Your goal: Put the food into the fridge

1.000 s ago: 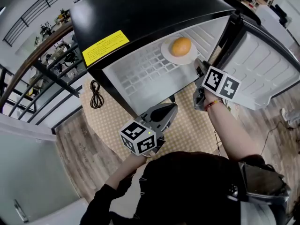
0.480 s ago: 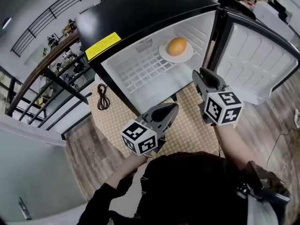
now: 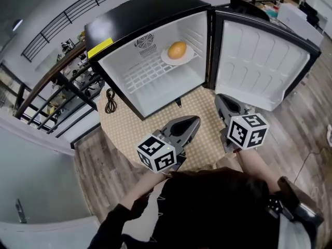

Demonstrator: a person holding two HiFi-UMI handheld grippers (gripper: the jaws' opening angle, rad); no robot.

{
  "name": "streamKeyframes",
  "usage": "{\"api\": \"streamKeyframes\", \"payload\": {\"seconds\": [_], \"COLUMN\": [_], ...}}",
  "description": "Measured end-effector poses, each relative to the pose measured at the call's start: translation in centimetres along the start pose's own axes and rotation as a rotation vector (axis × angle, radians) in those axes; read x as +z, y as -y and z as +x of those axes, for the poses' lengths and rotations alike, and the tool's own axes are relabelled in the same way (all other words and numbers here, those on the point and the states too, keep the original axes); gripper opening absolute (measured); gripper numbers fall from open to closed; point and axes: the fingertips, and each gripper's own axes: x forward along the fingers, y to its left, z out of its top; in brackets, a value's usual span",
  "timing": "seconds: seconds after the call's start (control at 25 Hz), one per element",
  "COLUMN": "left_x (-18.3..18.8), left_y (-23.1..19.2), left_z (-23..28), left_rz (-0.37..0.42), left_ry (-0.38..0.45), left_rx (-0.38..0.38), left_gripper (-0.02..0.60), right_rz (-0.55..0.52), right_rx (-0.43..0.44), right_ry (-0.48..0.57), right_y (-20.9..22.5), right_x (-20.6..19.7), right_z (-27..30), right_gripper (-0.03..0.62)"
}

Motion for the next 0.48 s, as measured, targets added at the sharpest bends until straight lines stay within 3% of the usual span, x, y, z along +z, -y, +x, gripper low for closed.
{"api": "streamKeyframes", "payload": {"seconds": [0.48], "left_x": [-5.3], "left_y": [12.6], "left_z": [0.8], "left_rz": [-0.016], "left_ry": [0.008], "left_rx": [0.055], "left_gripper": [0.012], "right_rz": [0.087], "right_rx": [0.124], "right_ry": [-0.071], "right_y": [0.3], "right_x": [-4.4], "right_z": [-11.9], "right_gripper": [0.026]}}
